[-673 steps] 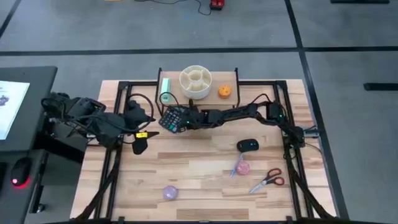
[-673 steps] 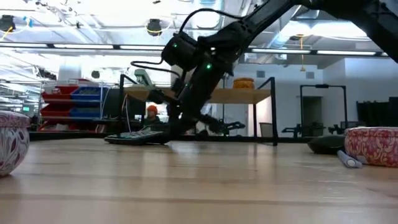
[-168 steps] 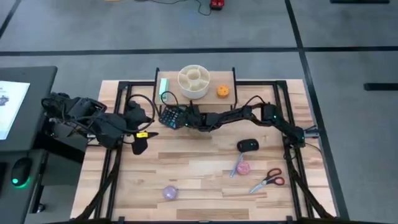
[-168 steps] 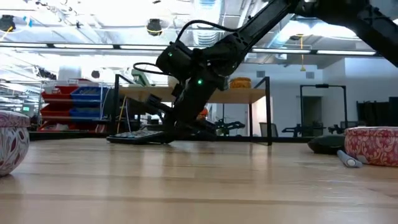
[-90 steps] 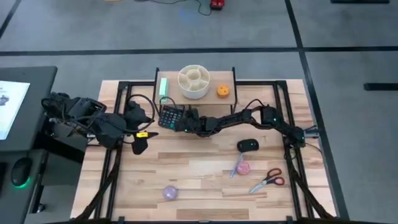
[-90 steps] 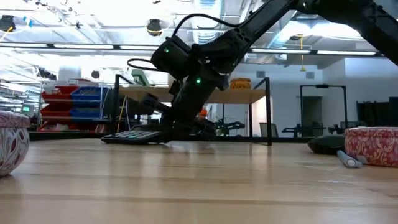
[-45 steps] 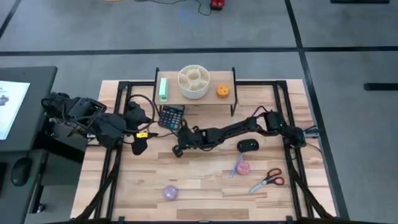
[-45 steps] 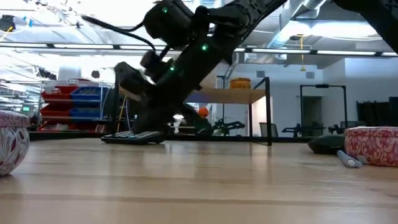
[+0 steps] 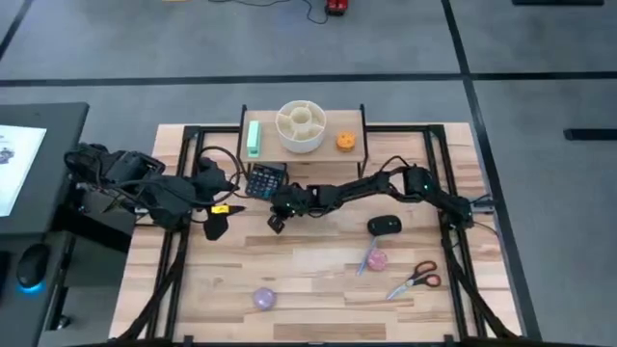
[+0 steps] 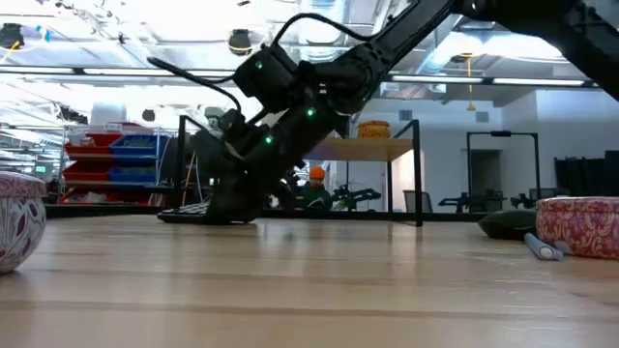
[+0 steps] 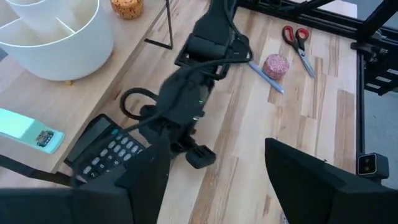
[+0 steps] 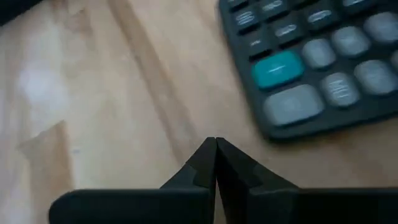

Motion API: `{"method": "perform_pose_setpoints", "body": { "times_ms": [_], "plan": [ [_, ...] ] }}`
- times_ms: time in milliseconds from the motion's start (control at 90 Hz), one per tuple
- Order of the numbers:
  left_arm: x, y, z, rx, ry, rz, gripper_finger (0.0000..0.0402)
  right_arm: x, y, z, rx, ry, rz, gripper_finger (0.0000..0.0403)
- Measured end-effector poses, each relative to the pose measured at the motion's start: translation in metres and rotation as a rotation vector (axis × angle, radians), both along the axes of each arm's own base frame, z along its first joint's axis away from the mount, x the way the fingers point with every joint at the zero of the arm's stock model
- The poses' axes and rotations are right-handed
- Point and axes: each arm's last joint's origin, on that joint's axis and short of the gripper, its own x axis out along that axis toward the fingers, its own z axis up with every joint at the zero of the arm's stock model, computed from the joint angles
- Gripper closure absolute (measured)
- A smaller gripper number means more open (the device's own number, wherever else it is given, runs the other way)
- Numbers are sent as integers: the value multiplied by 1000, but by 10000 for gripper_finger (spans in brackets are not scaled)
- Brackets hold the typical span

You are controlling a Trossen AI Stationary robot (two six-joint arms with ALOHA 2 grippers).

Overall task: Stock shelves
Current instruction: Put the black calculator under the shelf, then put the red scented candle under the shelf

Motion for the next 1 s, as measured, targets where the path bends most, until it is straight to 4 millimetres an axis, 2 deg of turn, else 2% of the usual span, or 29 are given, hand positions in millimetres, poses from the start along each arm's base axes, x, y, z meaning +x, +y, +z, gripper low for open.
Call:
{"method": "perform_pose_setpoints", "body": {
  "times_ms": [233,389,567,789,889,1000],
  "plan": [
    [0,0,0,-3,-1,2,164,-3,-19,-2,1,24,-35,403],
    [0,0,0,-3,-1,2,164,-3,-19,-1,1,24,-35,403],
    [0,0,0,-3,-1,2,164,-3,2,7,-16,31,23,403],
    [0,0,0,-2,0,1,164,-14,49,50,-63,51,105,403],
    [0,0,0,-1,4,1,164,-30,66,85,-100,79,120,403],
    [-1,0,-1,5,16,1,164,-59,86,130,-158,124,131,403]
  ]
}}
